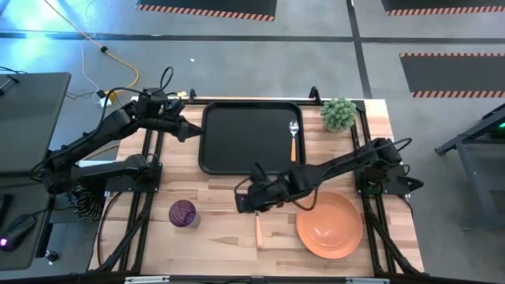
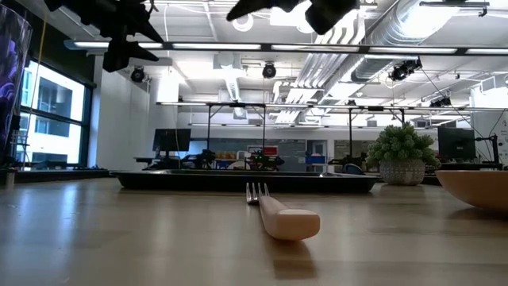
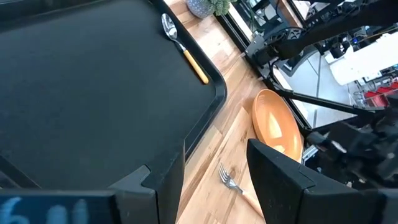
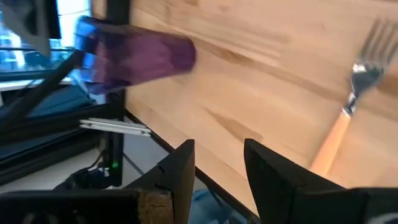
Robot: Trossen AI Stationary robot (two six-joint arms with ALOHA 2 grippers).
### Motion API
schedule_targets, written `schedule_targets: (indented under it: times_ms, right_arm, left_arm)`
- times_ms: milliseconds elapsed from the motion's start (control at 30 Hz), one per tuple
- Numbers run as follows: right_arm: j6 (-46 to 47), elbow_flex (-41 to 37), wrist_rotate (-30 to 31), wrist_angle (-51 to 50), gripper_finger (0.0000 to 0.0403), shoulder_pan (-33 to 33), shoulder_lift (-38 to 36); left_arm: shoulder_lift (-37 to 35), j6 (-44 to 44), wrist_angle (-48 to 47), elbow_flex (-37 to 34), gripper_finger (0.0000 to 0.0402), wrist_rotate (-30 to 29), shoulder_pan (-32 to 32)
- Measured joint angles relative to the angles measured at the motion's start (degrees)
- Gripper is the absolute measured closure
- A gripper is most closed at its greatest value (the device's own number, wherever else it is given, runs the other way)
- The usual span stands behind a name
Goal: Pick and place plate/cup/fork/spoon on tray
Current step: Move the black tray from top left to the top center of the table
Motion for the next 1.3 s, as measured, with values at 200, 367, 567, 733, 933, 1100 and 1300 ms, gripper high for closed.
schedule_targets:
  times_ms: [200,367,567,733,933,1100,1300]
  right_arm:
    - [4.11,0.00,-1.36,-4.24,0.0283,0.97,2.78]
    - [5.53,0.00,-2.59,-5.54,0.0291,1.49,5.04]
    - [3.05,0.00,-4.31,-5.32,0.0290,1.49,7.96]
    - [2.96,0.00,-3.47,-5.43,0.0290,1.49,9.78]
    - [2.58,0.00,-2.84,-5.53,0.0290,1.51,11.55]
    - [2.49,0.00,-4.03,-5.98,0.0290,1.52,13.27]
    - [2.92,0.04,-3.77,-6.34,0.0290,1.51,13.99]
  left_arm:
    - [0.00,0.00,0.00,0.00,0.0238,-0.15,-0.01]
    - [0.00,-0.02,0.04,0.00,0.0238,-0.17,-0.02]
    - [0.00,-0.04,0.07,0.00,0.0238,-0.20,-0.01]
    - [0.00,-0.04,0.07,0.00,0.0238,-0.21,-0.02]
    - [0.00,-0.07,0.07,0.00,0.0238,-0.20,0.00]
    - [0.00,-0.08,0.07,0.00,0.0238,-0.20,-0.01]
    - [0.00,-0.09,0.04,0.00,0.0238,-0.59,-0.02]
